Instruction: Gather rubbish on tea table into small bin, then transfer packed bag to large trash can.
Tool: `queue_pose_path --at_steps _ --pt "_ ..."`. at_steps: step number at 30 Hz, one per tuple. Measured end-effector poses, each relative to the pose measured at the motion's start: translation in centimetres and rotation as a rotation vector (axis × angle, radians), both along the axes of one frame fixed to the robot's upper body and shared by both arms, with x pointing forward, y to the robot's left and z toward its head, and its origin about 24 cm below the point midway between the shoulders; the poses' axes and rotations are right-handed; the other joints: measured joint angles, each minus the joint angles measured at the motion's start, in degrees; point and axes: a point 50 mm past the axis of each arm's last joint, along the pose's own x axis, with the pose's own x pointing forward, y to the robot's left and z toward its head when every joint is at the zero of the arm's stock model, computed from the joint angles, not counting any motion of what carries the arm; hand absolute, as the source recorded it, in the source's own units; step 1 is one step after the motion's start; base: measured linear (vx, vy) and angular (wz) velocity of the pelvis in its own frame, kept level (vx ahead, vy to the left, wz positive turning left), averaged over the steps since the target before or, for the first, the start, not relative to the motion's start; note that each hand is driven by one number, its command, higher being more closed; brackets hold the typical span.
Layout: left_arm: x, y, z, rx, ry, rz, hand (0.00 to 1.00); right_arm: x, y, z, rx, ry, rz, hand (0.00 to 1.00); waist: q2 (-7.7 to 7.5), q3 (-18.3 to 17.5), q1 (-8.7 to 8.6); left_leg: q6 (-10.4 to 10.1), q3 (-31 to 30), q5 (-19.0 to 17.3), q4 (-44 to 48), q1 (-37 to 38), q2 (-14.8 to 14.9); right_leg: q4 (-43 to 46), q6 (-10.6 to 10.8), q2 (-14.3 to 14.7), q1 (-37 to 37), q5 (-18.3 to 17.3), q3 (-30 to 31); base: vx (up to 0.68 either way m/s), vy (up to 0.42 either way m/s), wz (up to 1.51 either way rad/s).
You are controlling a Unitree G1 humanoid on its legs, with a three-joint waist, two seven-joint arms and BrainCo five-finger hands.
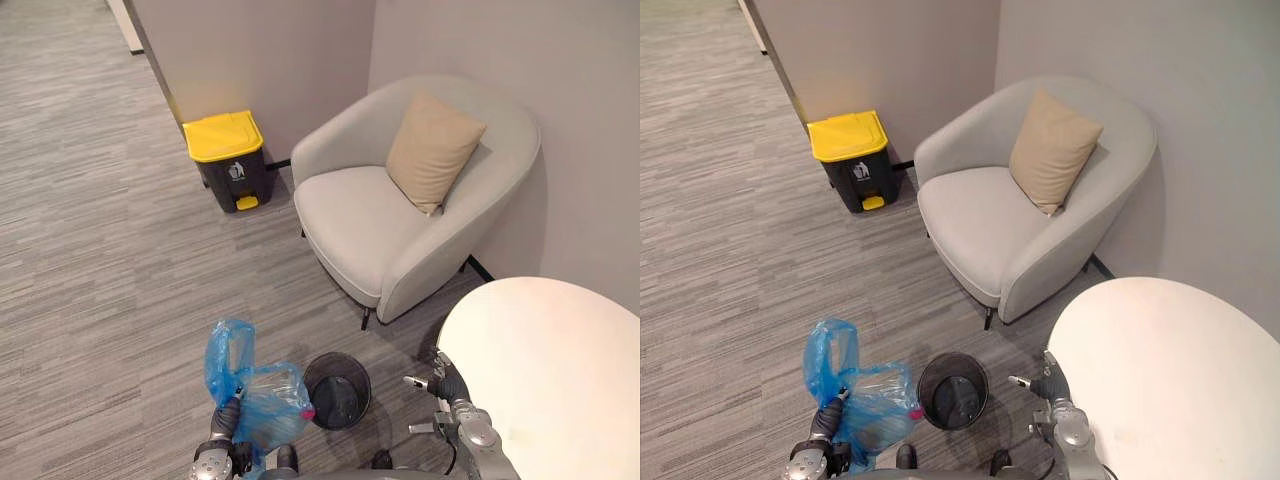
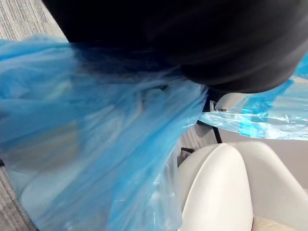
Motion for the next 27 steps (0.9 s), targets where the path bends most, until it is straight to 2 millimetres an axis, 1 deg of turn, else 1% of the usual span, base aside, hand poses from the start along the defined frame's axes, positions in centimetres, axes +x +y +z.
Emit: queue_pose_path --at_steps 2,3,4,5,6,7,8,9,10,11,12,14,15,16,17,18,19,20,21,22,23,24,25,26,27 --pt "1.2 -0.2 0.6 0.001 -0.039 -0.012 1.00 0.9 0.4 0.7 0.002 -0.037 0.011 0.00 -0.97 1.53 -0.01 0.91 0.21 -1.67 5.36 -3.93 -0.24 6.38 0.17 -1.18 -4.50 -1.97 0.77 -0.05 0.010 -0.10" --pt "1.9 -0.3 0.9 0.000 -0.064 -0.015 1.00 1.2 0.5 1.0 0.002 -0.053 0.014 0.00 -1.28 2.05 0.01 1.05 0.16 -2.66 7.83 -5.19 -0.29 8.64 0.21 -1.58 -5.72 -2.66 1.06 -0.08 0.013 0.02" --pt "2.3 -0.4 1.4 0.001 -0.091 -0.019 1.00 1.5 0.6 1.4 0.001 -0.073 0.019 0.00 -1.33 2.46 0.09 1.73 -0.01 -3.70 10.56 -6.63 -0.14 10.10 0.81 -1.80 -6.50 -3.06 1.45 -0.08 0.002 0.08" --pt "3.0 -0.5 2.1 0.001 -0.129 -0.023 1.00 1.9 0.9 1.9 0.004 -0.100 0.026 0.00 -1.03 2.82 0.15 2.01 0.08 -3.90 11.42 -8.02 0.92 12.83 1.65 -2.15 -7.14 -5.35 2.79 -0.14 -0.019 0.29" --pt "3.5 -0.7 2.5 0.001 -0.153 -0.028 1.00 1.9 1.2 2.2 0.011 -0.116 0.028 0.00 -1.34 2.90 -0.03 2.06 -0.78 -3.96 12.10 -8.71 0.44 21.90 2.00 -2.77 -9.01 -9.11 3.94 -0.12 -0.045 0.47" --pt "3.7 -0.7 2.7 0.003 -0.168 -0.029 1.00 1.8 1.4 2.3 0.014 -0.124 0.033 0.00 -1.43 3.01 -0.04 2.05 -1.74 -3.97 12.97 -8.78 -0.09 27.40 2.56 -3.34 -9.28 -11.51 4.60 -0.07 -0.101 0.66" --pt "3.8 -0.6 3.1 0.006 -0.188 -0.027 1.00 1.9 1.9 2.5 0.017 -0.136 0.058 0.00 -2.47 2.69 0.29 2.03 -3.07 -3.97 14.51 -9.83 -0.88 31.47 3.90 -3.91 -8.30 -14.54 6.07 -0.05 -0.186 0.70" --pt "4.0 -0.5 3.5 0.012 -0.211 -0.023 1.00 2.2 2.4 3.0 0.019 -0.163 0.078 0.00 -3.68 2.36 0.99 1.52 -4.33 -4.04 16.30 -12.08 -1.44 30.10 3.70 -3.55 -7.72 -17.31 8.04 -0.13 -0.265 0.66" --pt "4.1 -0.5 3.7 0.013 -0.218 -0.024 1.00 2.4 2.4 3.3 0.017 -0.176 0.084 0.00 -3.52 2.49 1.57 0.85 -5.03 -3.71 16.98 -13.37 -1.38 27.50 2.19 -2.89 -6.93 -18.49 8.27 -0.16 -0.237 0.44" --pt "4.2 -1.3 3.7 -0.013 -0.226 -0.013 1.00 2.7 2.4 3.6 0.013 -0.190 0.086 0.00 -2.02 2.68 2.43 -0.27 -6.00 -2.85 16.76 -14.32 -0.40 24.07 -0.45 -0.96 -6.07 -18.45 7.82 -0.24 -0.209 0.34" --pt "3.9 -2.2 3.6 -0.042 -0.228 0.004 1.00 2.8 2.1 3.9 -0.001 -0.208 0.071 0.00 -0.58 2.91 3.52 -0.34 -7.32 -1.34 16.04 -14.64 0.97 22.07 -1.36 0.52 -5.24 -17.14 6.25 -0.19 -0.143 0.30" --pt "3.6 -3.1 3.7 -0.062 -0.237 -0.011 1.00 2.3 2.0 3.7 -0.002 -0.200 0.051 0.00 -0.15 2.89 3.30 -0.85 -9.01 1.03 13.94 -14.46 1.39 22.13 -1.93 1.05 -4.60 -16.96 3.07 -0.17 -0.155 0.66" --pt "3.9 -3.6 4.1 -0.069 -0.254 -0.030 1.00 2.2 1.8 3.8 -0.004 -0.203 0.034 0.00 0.07 3.00 3.27 -1.02 -9.08 1.28 11.69 -14.32 2.17 21.77 -3.10 1.39 -4.92 -16.47 1.23 -0.18 -0.144 0.74" --pt "4.1 -3.7 4.3 -0.072 -0.266 -0.036 1.00 2.4 1.7 3.9 -0.009 -0.207 0.027 0.00 0.18 3.03 3.29 -1.29 -7.98 0.21 10.32 -14.50 2.82 20.57 -4.25 1.48 -4.81 -15.69 0.00 -0.16 -0.097 0.77" --pt "4.6 -3.8 4.6 -0.073 -0.286 -0.042 1.00 2.6 1.7 4.1 -0.007 -0.220 0.008 0.00 -0.10 3.13 2.94 -0.82 -5.38 -0.59 11.56 -15.97 3.27 18.26 -4.71 0.84 -4.36 -14.18 -1.94 -0.12 -0.074 0.66" --pt "5.1 -4.0 5.0 -0.074 -0.303 -0.051 1.00 2.6 1.6 4.4 -0.007 -0.233 -0.005 0.00 -0.44 3.30 3.00 -0.82 -3.84 -0.59 13.95 -16.97 3.25 17.66 -4.94 0.18 -4.49 -13.55 -2.77 -0.07 -0.032 0.85" --pt "5.7 -4.2 5.5 -0.075 -0.329 -0.063 1.00 2.8 1.2 4.8 -0.016 -0.253 -0.024 0.00 -0.76 3.64 2.94 -0.64 -1.04 -0.87 20.22 -17.62 3.12 17.00 -4.92 -0.92 -4.45 -12.70 -4.45 -0.04 0.008 0.71" --pt "5.8 -4.2 5.8 -0.075 -0.343 -0.065 1.00 2.7 1.0 5.1 -0.022 -0.266 -0.030 0.00 -0.53 3.53 2.83 2.06 0.57 -3.96 24.92 -17.06 3.37 17.12 -4.90 -1.26 -4.21 -12.67 -5.67 -0.06 0.030 0.70" --pt "5.9 -4.2 6.0 -0.073 -0.353 -0.067 1.00 2.7 1.1 5.3 -0.020 -0.274 -0.031 0.00 -0.41 3.55 2.65 3.59 1.57 -6.09 26.40 -16.97 3.79 17.12 -4.90 -1.50 -4.01 -12.67 -6.65 -0.08 0.122 0.82" --pt "6.2 -4.3 6.2 -0.065 -0.364 -0.094 1.00 2.4 1.2 5.2 -0.012 -0.270 -0.037 0.00 -0.42 3.59 2.21 6.03 4.16 -10.39 31.07 -16.96 4.73 17.17 -4.81 -2.39 -3.08 -12.73 -9.38 -0.08 0.144 0.69" --pt "6.2 -4.4 6.2 -0.064 -0.364 -0.102 1.00 2.4 1.2 5.2 -0.010 -0.271 -0.040 0.00 -0.47 3.58 1.91 6.79 5.08 -11.38 32.40 -16.88 4.97 17.22 -4.54 -2.75 -2.82 -12.81 -10.08 -0.07 0.159 0.68" --pt "6.2 -4.4 6.2 -0.063 -0.363 -0.105 1.00 2.5 1.1 5.2 -0.008 -0.272 -0.050 0.00 -0.40 3.56 1.46 7.27 5.87 -12.10 33.02 -16.69 5.14 17.41 -3.83 -3.19 -2.57 -12.98 -10.68 -0.04 0.133 0.48" --pt "6.2 -4.4 6.1 -0.064 -0.359 -0.109 1.00 2.4 0.8 5.1 -0.012 -0.271 -0.063 0.00 0.19 3.32 1.07 5.53 6.87 -12.17 31.33 -16.27 4.84 17.87 -2.78 -3.67 -2.41 -13.31 -11.59 -0.06 0.205 0.75" --pt "6.4 -4.2 5.6 -0.051 -0.333 -0.123 1.00 2.1 0.9 4.1 0.002 -0.226 -0.084 0.00 -0.49 2.73 0.15 4.38 6.56 -10.75 26.06 -14.99 1.88 16.88 -0.69 -4.82 -2.49 -13.24 -11.79 -0.05 0.174 0.67" --pt "6.5 -4.0 5.4 -0.043 -0.323 -0.131 1.00 1.9 0.9 3.7 0.004 -0.204 -0.082 0.00 -0.79 2.52 0.15 4.76 6.55 -9.39 23.44 -14.10 0.61 15.73 -0.22 -5.26 -2.39 -12.88 -11.55 -0.07 0.202 0.59"
